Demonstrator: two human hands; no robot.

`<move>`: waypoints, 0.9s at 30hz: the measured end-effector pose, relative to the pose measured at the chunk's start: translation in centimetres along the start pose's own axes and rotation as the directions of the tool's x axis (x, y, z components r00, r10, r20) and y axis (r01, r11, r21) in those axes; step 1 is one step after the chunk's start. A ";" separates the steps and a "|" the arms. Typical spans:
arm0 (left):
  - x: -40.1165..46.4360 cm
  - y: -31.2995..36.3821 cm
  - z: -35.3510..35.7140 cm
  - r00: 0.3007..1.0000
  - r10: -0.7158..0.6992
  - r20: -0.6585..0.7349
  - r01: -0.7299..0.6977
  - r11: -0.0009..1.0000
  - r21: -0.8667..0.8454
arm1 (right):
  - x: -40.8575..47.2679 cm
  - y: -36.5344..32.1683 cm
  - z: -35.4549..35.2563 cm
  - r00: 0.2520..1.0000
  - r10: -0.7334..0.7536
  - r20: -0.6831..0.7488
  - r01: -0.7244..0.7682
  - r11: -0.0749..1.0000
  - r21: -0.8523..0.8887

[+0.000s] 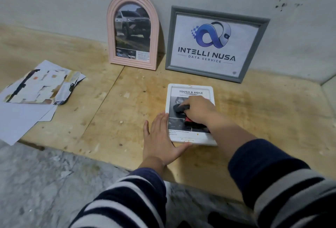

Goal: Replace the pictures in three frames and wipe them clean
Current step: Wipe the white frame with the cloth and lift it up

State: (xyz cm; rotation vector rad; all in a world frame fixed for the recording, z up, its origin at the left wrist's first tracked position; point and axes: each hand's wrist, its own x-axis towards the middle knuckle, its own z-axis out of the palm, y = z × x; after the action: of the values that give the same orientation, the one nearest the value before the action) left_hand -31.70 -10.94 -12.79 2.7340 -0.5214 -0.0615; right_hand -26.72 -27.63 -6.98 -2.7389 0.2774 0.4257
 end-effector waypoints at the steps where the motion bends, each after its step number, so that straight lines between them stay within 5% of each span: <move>1: 0.0 0.1 0.0 1.000 0.000 0.001 0.000 1.000 0.000 | -0.7 0.0 0.3 1.000 -0.020 0.016 0.020 1.000 -0.005; 8: -0.1 0.1 0.1 1.000 0.004 -0.028 -0.005 1.000 -0.027 | -5.1 0.9 1.1 0.997 -0.027 0.076 0.020 0.996 0.090; 12: -0.2 0.1 -0.1 1.000 0.008 -0.010 -0.008 1.000 -0.011 | -5.9 2.7 -1.0 0.991 0.118 -0.059 -0.095 0.947 0.306; 17: -0.7 -0.9 -0.7 0.998 0.015 -0.067 -0.032 0.967 -0.253 | -6.8 4.1 -1.9 0.956 0.274 -0.106 -0.220 0.907 0.359; 22: -2.8 -3.4 -0.5 0.989 0.121 -0.087 -0.132 0.982 -0.132 | -7.9 3.3 0.3 0.938 0.337 -0.083 -0.285 0.883 0.373; 27: -2.5 -3.0 0.0 0.988 0.083 -0.131 -0.107 0.977 -0.187 | -9.1 1.9 4.4 0.902 0.326 -0.282 -0.199 0.895 0.398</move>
State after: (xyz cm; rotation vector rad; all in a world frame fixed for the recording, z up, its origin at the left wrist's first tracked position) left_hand -33.00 -7.36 -13.90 2.5011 -0.5789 0.0755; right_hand -36.78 -26.50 -8.50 -2.3975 0.7527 -0.0454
